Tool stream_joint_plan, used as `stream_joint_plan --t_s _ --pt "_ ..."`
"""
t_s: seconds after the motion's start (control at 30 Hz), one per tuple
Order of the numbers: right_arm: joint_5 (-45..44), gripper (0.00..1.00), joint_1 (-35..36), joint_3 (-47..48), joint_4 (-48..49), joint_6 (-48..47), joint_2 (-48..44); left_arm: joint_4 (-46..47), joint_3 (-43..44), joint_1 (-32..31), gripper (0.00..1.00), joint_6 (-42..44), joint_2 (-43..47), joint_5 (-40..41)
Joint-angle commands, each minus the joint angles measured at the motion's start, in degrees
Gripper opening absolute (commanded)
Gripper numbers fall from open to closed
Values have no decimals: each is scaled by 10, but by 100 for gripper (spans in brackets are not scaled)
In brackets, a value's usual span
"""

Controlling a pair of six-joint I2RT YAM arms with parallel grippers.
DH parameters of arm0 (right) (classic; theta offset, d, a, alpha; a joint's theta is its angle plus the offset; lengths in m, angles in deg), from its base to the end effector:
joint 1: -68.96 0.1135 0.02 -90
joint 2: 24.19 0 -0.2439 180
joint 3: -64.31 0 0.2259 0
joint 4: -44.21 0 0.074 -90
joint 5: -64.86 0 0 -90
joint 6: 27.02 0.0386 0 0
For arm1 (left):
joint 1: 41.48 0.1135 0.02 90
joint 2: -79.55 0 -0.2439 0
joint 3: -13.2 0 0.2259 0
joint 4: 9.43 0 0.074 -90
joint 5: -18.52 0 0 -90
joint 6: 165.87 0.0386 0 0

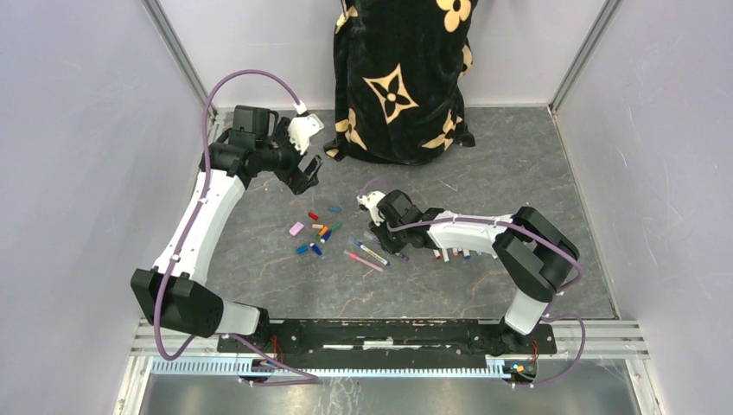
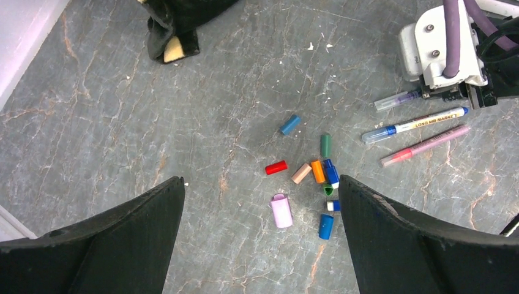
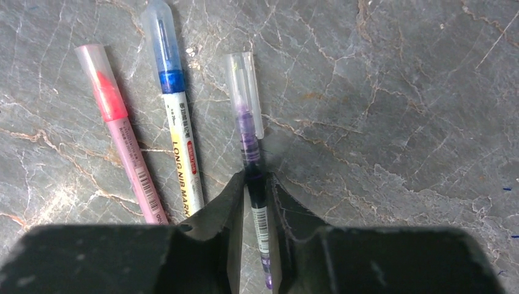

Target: Open the pen caps

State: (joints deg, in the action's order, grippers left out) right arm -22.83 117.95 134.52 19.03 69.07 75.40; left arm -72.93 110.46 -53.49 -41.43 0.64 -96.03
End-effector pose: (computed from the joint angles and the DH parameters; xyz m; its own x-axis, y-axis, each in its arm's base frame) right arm 0.2106 0.2446 0.1515 -0.6132 -0.5436 -0.5731 -0.7083 0.6996 0.0942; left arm 0.2553 -0.0707 0.3466 -0.3028 0.5903 -0.7482 0.7846 0.6000 0.1559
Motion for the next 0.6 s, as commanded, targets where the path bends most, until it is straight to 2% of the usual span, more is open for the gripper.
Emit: stream_joint_plan --t_s 0.0,0.17,0.23,0.37,0.57 --pt "-13 20 -7 -28 15 -4 4 -15 -1 0 100 26 -8 -31" --pt "-2 10 -20 -38 15 -11 -5 -45 -4 0 100 50 -22 -56" --pt "14 0 -25 -37 12 -12 -15 -62 -5 0 100 70 -29 -71" --pt "83 0 -41 -13 -2 -17 -49 -92 -28 0 100 136 -36 -131" --pt "265 0 -79 71 -62 -22 -67 -61 -117 -8 100 217 -13 -273"
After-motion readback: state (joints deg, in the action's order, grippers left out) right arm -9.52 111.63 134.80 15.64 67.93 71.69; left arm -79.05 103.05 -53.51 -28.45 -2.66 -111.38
